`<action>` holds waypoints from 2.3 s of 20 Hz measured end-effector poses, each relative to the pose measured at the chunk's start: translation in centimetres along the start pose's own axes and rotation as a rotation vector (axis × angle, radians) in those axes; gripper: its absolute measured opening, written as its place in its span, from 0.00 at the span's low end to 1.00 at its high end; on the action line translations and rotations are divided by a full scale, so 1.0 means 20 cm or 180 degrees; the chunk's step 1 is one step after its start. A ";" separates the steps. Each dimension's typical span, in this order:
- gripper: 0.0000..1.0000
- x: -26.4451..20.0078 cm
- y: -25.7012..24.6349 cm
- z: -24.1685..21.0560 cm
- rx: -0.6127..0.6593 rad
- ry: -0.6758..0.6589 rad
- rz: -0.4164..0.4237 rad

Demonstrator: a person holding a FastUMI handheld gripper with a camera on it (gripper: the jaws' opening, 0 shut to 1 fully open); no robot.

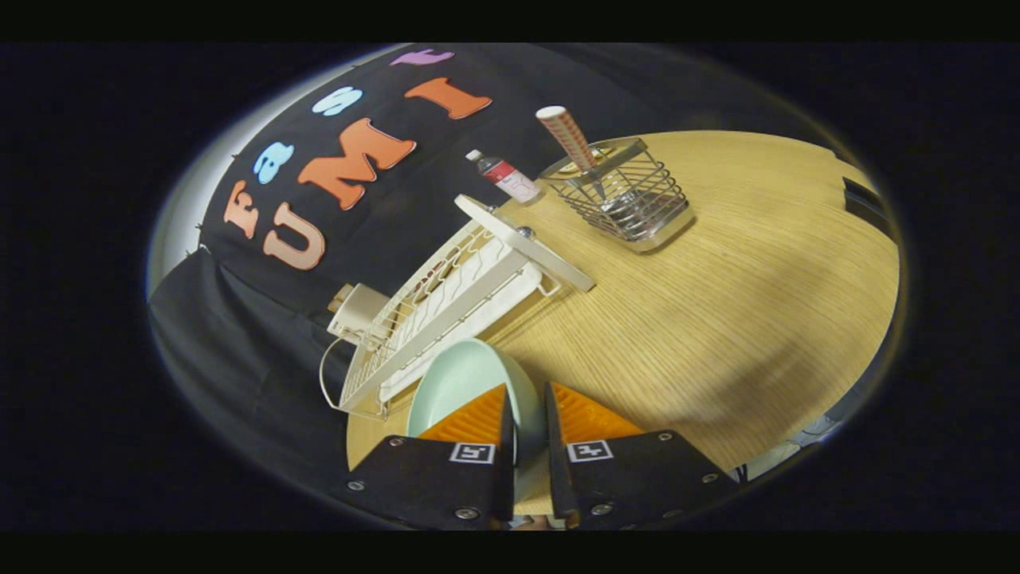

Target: Take the plate from the dish rack, then take the spoon from the basket and place it into the plate.

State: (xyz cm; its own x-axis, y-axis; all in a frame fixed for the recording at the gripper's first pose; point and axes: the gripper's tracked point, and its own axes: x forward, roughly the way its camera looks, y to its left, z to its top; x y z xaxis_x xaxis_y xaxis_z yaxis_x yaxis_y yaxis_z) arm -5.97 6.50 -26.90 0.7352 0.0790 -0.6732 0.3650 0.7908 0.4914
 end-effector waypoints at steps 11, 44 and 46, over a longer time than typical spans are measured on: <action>0.61 -0.18 -0.15 0.28 -0.0692 -0.0464 -0.0279; 0.05 -0.08 -0.17 1.05 -0.2017 -0.2049 -0.0454; 0.05 -0.09 -0.14 1.05 -0.2014 -0.2033 -0.0413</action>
State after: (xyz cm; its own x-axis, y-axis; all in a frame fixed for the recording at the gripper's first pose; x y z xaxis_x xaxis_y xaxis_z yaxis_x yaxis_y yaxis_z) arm 3.65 -8.55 -15.42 0.9557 -0.2365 -0.1751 0.2238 0.9705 -0.0892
